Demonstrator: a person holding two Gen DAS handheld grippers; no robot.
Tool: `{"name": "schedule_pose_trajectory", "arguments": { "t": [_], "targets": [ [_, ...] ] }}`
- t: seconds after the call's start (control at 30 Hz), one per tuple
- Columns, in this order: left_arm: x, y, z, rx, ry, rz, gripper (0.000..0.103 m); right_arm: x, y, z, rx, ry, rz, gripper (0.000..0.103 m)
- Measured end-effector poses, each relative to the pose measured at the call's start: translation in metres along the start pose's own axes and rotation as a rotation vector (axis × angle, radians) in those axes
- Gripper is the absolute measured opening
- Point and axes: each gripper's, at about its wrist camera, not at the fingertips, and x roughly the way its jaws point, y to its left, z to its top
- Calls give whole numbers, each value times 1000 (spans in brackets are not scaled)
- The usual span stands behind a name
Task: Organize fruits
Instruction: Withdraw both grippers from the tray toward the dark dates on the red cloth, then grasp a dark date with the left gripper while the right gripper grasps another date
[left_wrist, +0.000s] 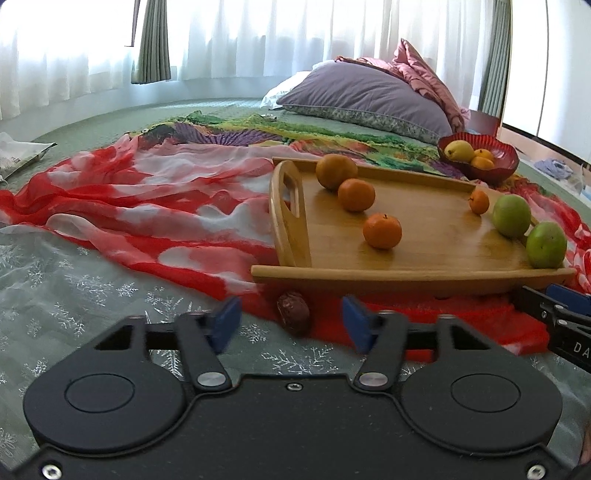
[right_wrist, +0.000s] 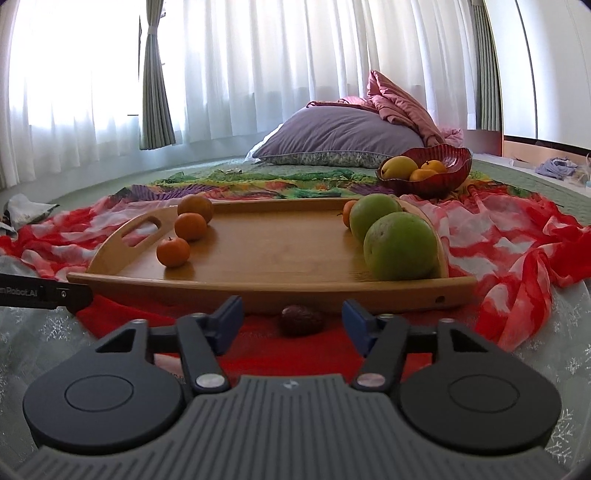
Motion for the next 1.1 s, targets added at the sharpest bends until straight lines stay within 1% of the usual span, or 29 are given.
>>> {"name": "schedule_pose_trajectory", "arguments": {
  "t": [0.17,0.23,0.3,0.47,0.97,1.1],
  "targets": [
    [1,-7,-2,26,8,-11,38,2,0,-1,-5,16,2,56],
    [2,-9,-3,33,11,-10,34,4,0,-1,-1,24,-1,51],
    [3,-10,-3,34,14,-2,30,6,-1,-2,3,33,0,50],
    [3,-7,-3,20,18,6,25,9,-3,-2,19,51,3,48],
    [3,-5,-3,20,15,11,20,12,-5,-2,38,71,7,43],
    [0,-5,-4,25,9,7,20,12,-6,-3,39,64,-5,35]
  ]
}}
